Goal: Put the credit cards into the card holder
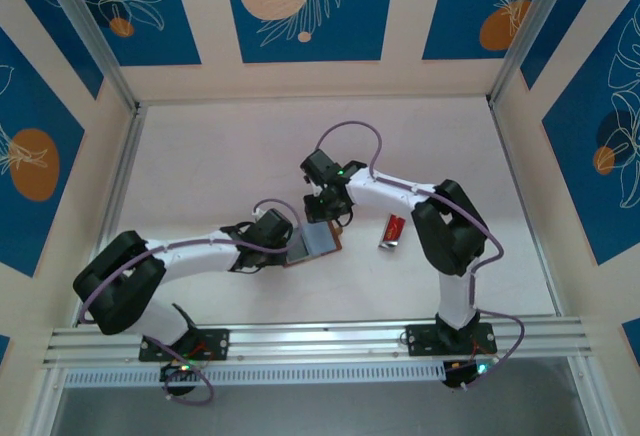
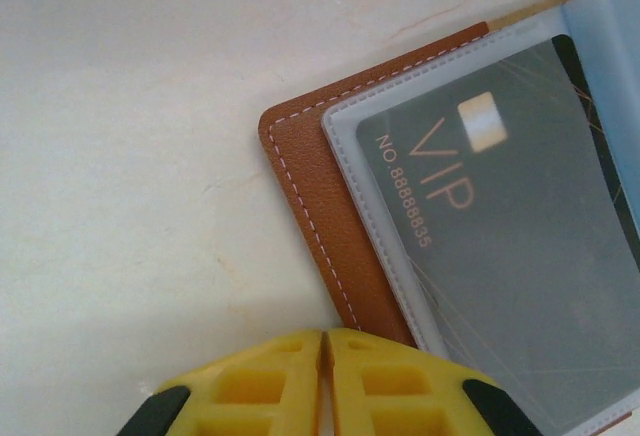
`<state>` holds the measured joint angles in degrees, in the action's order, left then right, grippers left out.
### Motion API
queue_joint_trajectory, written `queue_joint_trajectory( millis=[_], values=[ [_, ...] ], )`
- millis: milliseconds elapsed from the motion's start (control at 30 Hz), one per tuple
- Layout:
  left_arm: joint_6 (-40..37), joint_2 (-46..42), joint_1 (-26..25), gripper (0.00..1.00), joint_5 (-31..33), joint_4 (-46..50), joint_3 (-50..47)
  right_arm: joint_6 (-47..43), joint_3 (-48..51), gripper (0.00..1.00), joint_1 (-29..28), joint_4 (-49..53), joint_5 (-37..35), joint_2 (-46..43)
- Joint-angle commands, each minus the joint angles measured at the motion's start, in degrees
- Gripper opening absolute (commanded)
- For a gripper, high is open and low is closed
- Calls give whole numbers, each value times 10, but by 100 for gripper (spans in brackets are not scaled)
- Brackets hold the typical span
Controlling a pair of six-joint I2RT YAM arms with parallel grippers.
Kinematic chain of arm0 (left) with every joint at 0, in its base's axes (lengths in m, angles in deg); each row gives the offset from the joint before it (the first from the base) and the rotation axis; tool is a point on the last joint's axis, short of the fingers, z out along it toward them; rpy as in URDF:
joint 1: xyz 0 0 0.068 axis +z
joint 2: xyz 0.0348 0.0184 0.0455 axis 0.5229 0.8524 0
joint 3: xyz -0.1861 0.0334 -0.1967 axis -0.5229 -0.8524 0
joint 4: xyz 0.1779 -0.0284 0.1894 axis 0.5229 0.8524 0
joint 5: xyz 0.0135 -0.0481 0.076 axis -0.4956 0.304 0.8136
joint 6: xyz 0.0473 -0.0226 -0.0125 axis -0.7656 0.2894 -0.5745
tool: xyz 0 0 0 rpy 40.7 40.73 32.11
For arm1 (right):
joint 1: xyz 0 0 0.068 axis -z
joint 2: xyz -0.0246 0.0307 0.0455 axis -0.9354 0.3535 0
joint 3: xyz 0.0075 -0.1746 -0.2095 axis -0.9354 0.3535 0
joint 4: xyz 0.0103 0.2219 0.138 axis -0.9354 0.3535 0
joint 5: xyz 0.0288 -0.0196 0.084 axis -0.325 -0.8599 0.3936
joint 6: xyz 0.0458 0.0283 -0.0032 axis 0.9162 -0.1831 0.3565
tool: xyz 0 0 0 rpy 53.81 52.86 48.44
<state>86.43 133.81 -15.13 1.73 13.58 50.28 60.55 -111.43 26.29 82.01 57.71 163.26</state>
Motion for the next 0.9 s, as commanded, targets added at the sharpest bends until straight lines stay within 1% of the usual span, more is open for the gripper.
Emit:
queue_joint_trajectory(
  millis=[0, 133, 267, 367, 500, 767, 867],
  values=[
    [4, 76, -3, 10, -34, -76, -22, -16, -14, 25, -9, 25, -19, 23],
    [3, 76, -3, 10, -34, -76, -23, -15, -14, 27, -14, 28, -44, 41],
    [2, 76, -3, 10, -35, -78, -23, -15, -12, 29, -25, 26, -31, 52],
    [1, 78, -3, 10, -36, -80, -22, -9, -11, 29, -31, 23, 12, 60],
    [1, 80, -2, 9, -37, -82, -22, 7, 8, 29, -30, -3, 101, 51],
    [-2, 87, -2, 9, -40, -89, -20, 45, 39, 30, -6, -64, 244, 35],
    [-4, 90, -3, 9, -42, -91, -18, 63, 46, 30, -2, -89, 287, 36]
  ],
)
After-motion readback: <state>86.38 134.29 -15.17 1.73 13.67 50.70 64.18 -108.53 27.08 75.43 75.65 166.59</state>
